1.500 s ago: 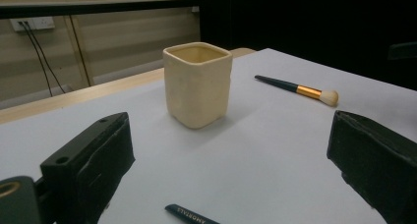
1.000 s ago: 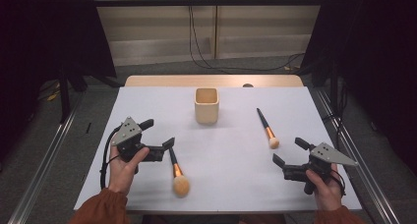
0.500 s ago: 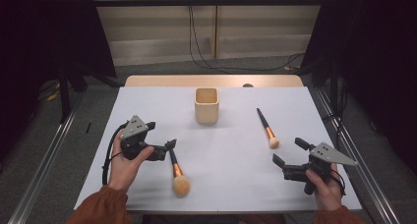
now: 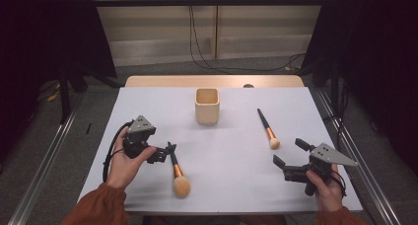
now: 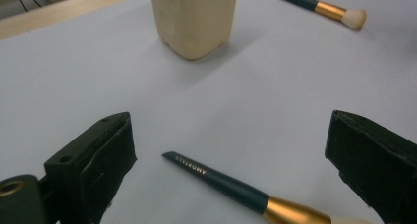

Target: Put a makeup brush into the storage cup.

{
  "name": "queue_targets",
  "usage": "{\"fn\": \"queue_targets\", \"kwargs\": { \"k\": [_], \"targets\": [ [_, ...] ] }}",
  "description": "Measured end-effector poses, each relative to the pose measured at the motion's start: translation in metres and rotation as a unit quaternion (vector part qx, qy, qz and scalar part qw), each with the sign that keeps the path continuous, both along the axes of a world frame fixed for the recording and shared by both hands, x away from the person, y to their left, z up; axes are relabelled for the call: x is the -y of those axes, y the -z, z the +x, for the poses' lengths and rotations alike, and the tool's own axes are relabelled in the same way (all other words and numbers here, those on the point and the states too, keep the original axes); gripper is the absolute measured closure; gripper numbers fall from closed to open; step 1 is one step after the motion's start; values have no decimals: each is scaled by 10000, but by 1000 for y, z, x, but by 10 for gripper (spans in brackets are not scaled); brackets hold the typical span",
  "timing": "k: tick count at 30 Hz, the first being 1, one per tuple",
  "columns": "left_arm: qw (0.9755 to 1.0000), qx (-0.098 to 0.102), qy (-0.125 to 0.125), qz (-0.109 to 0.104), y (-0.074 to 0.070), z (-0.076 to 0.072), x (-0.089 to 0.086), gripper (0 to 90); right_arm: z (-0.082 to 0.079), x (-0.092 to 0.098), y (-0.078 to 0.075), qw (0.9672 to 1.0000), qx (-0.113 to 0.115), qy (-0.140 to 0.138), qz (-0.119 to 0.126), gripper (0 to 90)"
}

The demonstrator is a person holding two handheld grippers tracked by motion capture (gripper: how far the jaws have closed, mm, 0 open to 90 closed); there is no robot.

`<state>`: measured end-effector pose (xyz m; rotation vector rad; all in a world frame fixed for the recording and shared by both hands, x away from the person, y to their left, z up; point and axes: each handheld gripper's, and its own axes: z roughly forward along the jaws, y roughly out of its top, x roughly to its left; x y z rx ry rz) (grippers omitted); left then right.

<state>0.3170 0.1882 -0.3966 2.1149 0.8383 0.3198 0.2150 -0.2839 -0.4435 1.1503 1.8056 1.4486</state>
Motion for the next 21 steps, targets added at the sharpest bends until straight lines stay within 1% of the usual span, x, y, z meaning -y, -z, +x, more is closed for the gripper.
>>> {"fn": "queue_targets", "kwargs": {
  "k": [3,4,6,7,8,9,11,13,15,16,18,20,21],
  "targets": [
    [9996,-156,-1,238,-4,2,0,58,0,1,0,10000,-2,-13,-33,0],
    [9992,-189,2,360,-5,3,0,58,0,1,0,10000,-6,-12,-35,0],
    [9983,-301,52,496,-7,5,0,58,0,0,0,10000,-14,-13,-27,0],
    [9978,-364,61,545,-7,5,0,58,0,0,0,10000,-15,-13,-20,0],
    [9976,-381,84,574,-7,6,0,58,0,0,0,10000,-16,-16,-26,0],
    [9968,-448,114,651,-7,6,-1,59,0,0,0,10000,-16,-14,-20,0],
    [9958,-527,181,722,-6,7,0,61,0,0,0,10000,-19,-30,-34,0],
    [9947,-608,318,771,-5,9,0,61,1,0,1,10000,-31,-38,-32,0],
    [9934,-631,445,847,-5,10,1,59,1,0,1,10000,-32,-43,-32,0],
    [9919,-647,547,946,-5,11,1,59,1,0,1,10000,-36,-43,-29,0],
    [9899,-621,703,1067,-6,11,3,55,1,0,1,10000,-45,-36,-23,0],
    [9867,-630,944,1167,-6,13,4,48,1,0,1,10000,-64,-43,-25,0],
    [9851,-674,1058,1180,-4,14,6,48,1,-1,1,10000,-58,-48,-34,0]
  ]
}}
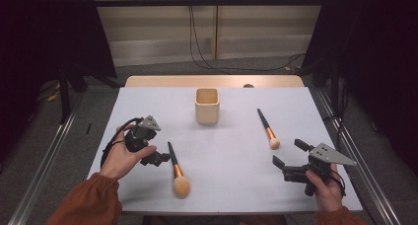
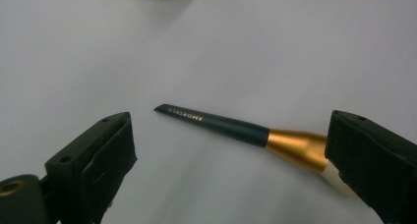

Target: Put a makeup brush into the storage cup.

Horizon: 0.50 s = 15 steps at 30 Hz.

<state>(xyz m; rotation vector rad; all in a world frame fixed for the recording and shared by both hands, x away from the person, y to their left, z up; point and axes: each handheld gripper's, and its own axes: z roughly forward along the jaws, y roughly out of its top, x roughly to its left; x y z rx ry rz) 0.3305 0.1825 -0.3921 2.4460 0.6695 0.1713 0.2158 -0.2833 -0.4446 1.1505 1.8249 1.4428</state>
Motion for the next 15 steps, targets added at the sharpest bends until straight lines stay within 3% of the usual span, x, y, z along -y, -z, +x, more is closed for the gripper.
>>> {"fn": "queue_targets", "kwargs": {
  "k": [4,6,9,11,15],
  "targets": [
    [9993,-131,346,55,3,3,3,45,0,0,0,10000,-10,-10,-2,0],
    [9980,-110,565,261,5,3,5,43,0,0,0,10000,5,-25,7,0],
    [9963,-132,795,299,6,3,7,42,0,0,0,10000,-8,-29,5,0],
    [9946,-158,961,370,8,3,9,38,0,0,0,10000,-6,-38,-6,0],
    [9882,-250,1369,634,13,6,12,42,0,-1,0,10000,-6,-54,-18,0]
  ]
}}
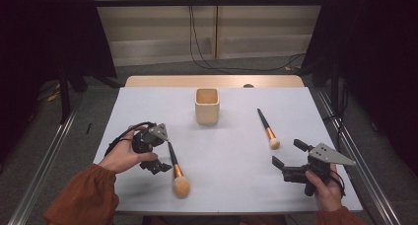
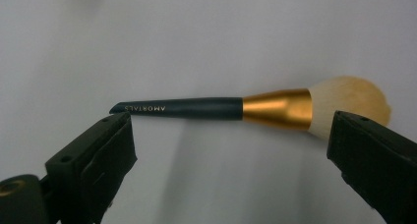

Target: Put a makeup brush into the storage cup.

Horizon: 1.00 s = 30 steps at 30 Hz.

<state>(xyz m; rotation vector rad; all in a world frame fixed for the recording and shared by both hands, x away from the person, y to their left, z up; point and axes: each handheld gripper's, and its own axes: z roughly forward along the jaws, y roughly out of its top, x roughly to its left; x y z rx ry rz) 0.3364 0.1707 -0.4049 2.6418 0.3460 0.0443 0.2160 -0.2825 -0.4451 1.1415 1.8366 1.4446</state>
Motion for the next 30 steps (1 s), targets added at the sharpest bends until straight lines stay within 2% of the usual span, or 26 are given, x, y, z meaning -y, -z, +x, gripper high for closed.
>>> {"fn": "queue_targets", "kwargs": {
  "k": [3,5,6,9,12,14,15,17,20,27,28,30],
  "targets": [
    [9999,-13,108,-52,2,3,0,42,0,0,0,10000,-3,-3,-8,0],
    [9993,86,363,40,3,3,2,40,0,0,0,10000,-7,-8,-6,0],
    [9991,123,401,73,4,4,3,41,1,0,1,10000,-8,-17,-15,0],
    [9984,32,558,27,4,7,6,47,1,-1,1,10000,-20,-16,-1,0],
    [9970,90,764,51,4,11,10,46,0,-1,1,10000,-18,-17,-4,0],
    [9959,97,896,120,5,13,13,43,0,-1,1,10000,-16,-19,0,0],
    [9944,76,1044,154,6,14,15,42,0,-1,1,10000,-15,-21,-1,0],
    [9932,20,1142,213,10,15,16,40,1,-1,1,10000,-20,-25,0,0],
    [9925,-12,1189,282,13,18,18,42,1,-1,1,10000,-28,-37,-10,0],
    [9889,-94,1449,331,18,22,23,44,1,-1,1,10000,-39,-59,-29,0],
    [9882,-119,1474,392,18,22,24,44,1,-1,1,10000,-38,-62,-32,0],
    [9852,-83,1646,463,20,23,25,54,1,-1,1,10000,-42,-63,-23,0]
  ]
}}
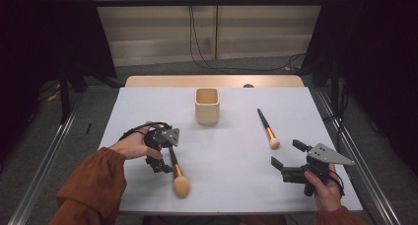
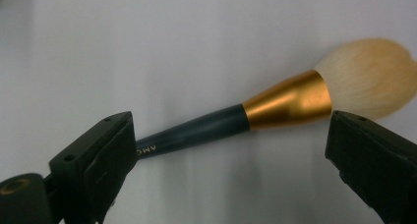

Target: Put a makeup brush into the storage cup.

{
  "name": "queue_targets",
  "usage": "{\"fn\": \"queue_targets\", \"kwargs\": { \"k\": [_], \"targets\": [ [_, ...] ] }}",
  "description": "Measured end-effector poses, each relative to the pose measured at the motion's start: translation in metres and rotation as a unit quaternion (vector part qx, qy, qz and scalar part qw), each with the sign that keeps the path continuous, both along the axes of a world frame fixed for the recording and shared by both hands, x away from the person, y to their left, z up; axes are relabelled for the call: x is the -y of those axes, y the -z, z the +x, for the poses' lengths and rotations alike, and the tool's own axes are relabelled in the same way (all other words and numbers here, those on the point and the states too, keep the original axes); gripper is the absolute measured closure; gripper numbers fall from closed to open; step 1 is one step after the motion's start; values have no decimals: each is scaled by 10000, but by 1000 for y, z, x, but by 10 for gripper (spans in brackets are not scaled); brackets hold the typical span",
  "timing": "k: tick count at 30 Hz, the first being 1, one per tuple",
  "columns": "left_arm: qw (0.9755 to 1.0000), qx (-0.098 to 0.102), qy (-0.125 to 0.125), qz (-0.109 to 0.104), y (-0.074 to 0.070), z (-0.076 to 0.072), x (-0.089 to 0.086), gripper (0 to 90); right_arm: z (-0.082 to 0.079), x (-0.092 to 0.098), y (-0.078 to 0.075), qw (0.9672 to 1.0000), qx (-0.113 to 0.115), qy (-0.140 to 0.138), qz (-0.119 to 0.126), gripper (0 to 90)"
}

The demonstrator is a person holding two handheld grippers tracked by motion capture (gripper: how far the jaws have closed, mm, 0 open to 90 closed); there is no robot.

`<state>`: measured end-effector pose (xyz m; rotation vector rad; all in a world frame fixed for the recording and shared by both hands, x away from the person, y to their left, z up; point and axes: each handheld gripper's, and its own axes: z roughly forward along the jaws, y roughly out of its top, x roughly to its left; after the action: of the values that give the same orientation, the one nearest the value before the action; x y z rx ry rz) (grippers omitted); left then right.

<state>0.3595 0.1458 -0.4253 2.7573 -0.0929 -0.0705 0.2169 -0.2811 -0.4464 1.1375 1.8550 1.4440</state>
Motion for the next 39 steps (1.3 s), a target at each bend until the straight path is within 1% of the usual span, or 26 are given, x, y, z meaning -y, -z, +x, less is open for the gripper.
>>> {"fn": "queue_targets", "kwargs": {
  "k": [1,2,3,7,8,9,11,15,17,18,19,20,21,22,23,24,27,29,30,31,32,33,34,36,37,39],
  "targets": [
    [10000,-52,17,20,1,0,1,54,0,0,0,10000,-3,-8,-10,0],
    [10000,-46,25,66,1,1,1,55,0,0,0,10000,-8,-4,3,0],
    [9999,53,138,66,1,1,2,56,0,0,0,10000,-12,-6,2,0],
    [9995,62,293,89,3,2,5,76,0,0,0,10000,-6,-20,-10,0],
    [9994,16,332,96,4,1,6,77,0,0,0,10000,-6,-22,-10,0],
    [9991,6,413,116,4,0,7,80,0,0,0,10000,-7,-23,-10,0],
    [9982,25,577,152,6,-1,9,121,0,0,0,10000,-12,-24,-7,0],
    [9976,19,631,271,10,-2,11,116,0,-1,1,10000,-5,-41,-14,0],
    [9969,78,723,313,12,-2,11,117,0,-1,1,10000,-14,-42,-11,0],
    [9966,-1,749,353,14,-3,11,122,0,-1,1,10000,-17,-41,-8,0],
    [9964,17,756,373,14,-3,12,130,0,-1,1,10000,-18,-41,-8,0],
    [9961,89,769,434,15,-3,12,130,0,-1,1,10000,-17,-38,-6,0],
    [9958,157,786,441,15,-3,12,132,0,0,1,10000,-15,-45,-18,0],
    [9951,122,865,459,16,-3,12,144,0,-1,1,10000,-18,-46,-17,0],
    [9954,111,834,459,16,-3,12,144,0,-1,1,10000,-20,-46,-18,0],
    [9952,128,859,450,16,-3,13,144,0,-1,1,10000,-21,-53,-21,0],
    [9948,78,903,459,16,-3,15,145,0,0,1,10000,-26,-56,-32,0],
    [9948,30,908,457,18,-4,16,142,0,-1,1,10000,-23,-62,-32,0],
    [9942,-20,961,475,19,-3,17,142,0,-1,1,10000,-25,-64,-34,0],
    [9941,-1,969,490,19,-3,18,142,1,-1,1,10000,-35,-59,-20,0],
    [9942,102,937,510,19,-2,18,143,1,-1,1,10000,-39,-58,-21,0],
    [9943,2,904,556,21,-2,17,148,1,-1,1,10000,-36,-57,-25,0],
    [9940,11,895,628,22,-2,18,165,1,-1,1,10000,-37,-69,-41,0],
    [9942,86,884,606,25,-1,19,184,1,-1,1,10000,-33,-71,-44,0],
    [9939,50,882,656,25,0,19,205,1,-1,1,10000,-37,-72,-41,0],
    [9942,27,875,624,27,0,20,234,1,-1,1,10000,-31,-72,-43,0]
  ]
}}
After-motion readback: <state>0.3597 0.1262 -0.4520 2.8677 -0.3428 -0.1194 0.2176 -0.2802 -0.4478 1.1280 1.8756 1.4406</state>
